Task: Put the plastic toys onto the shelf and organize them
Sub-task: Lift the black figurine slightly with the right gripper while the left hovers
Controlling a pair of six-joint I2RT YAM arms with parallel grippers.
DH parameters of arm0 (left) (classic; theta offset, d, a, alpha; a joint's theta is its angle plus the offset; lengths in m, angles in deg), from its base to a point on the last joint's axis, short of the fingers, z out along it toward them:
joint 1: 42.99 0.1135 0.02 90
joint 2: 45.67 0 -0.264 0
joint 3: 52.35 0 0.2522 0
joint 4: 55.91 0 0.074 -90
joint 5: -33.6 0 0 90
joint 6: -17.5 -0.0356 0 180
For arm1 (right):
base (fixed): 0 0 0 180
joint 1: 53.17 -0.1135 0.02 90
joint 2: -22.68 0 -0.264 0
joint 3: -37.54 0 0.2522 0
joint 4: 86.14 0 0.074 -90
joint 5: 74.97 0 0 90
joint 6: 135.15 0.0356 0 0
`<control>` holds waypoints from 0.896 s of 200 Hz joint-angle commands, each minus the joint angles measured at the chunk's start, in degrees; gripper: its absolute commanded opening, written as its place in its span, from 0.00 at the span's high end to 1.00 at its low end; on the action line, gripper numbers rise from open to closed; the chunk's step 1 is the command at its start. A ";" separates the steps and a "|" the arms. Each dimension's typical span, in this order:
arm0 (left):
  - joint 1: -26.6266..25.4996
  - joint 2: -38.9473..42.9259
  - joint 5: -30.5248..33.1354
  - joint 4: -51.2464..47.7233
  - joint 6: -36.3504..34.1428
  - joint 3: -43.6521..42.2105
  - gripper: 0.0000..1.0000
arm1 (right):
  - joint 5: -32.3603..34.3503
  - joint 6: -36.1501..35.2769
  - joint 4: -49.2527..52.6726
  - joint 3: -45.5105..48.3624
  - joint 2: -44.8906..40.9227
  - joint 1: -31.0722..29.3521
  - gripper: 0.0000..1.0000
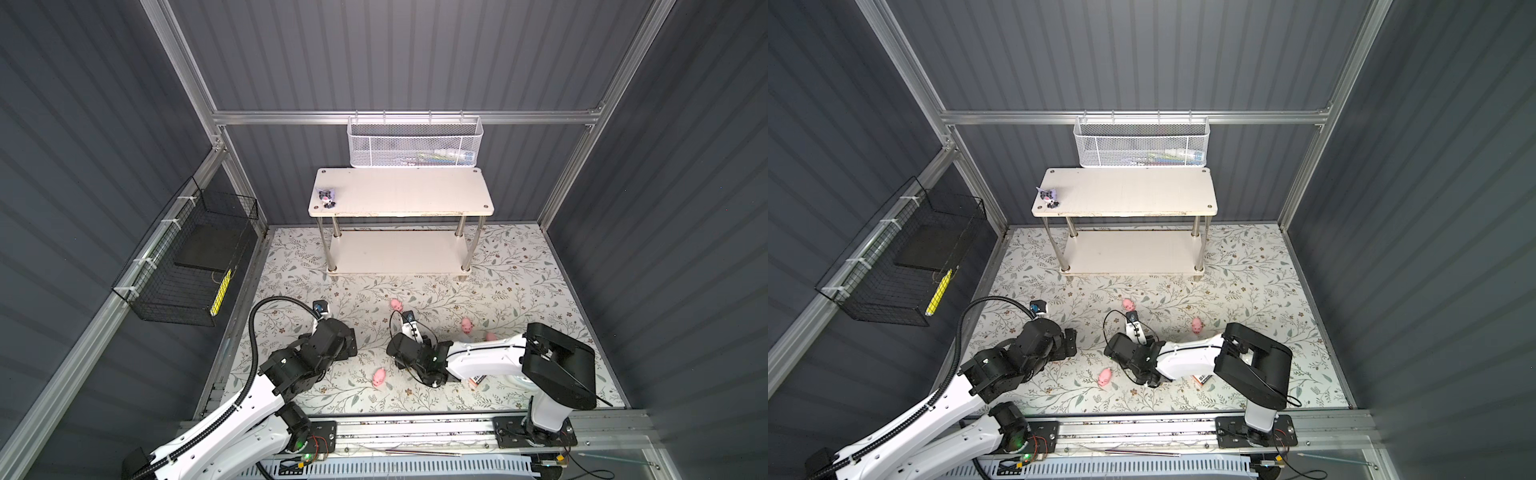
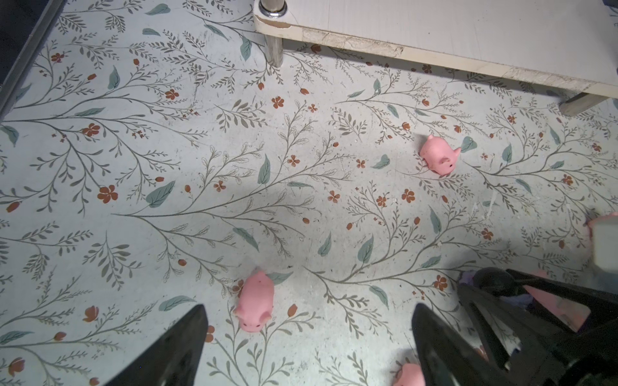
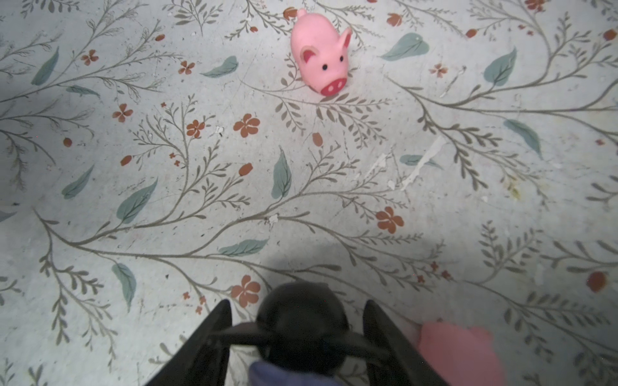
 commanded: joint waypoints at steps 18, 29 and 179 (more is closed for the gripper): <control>-0.05 -0.75 0.93 -0.77 -0.84 2.17 0.05 | 0.30 -1.05 -0.14 -1.16 1.45 0.88 0.44; -0.04 -0.94 0.95 -0.81 -0.88 2.35 0.05 | 0.00 -1.11 -0.15 -1.26 1.70 1.02 0.46; 0.01 -0.92 2.25 -1.51 -1.21 2.38 0.05 | 0.26 -1.45 0.33 -1.18 0.49 1.33 0.61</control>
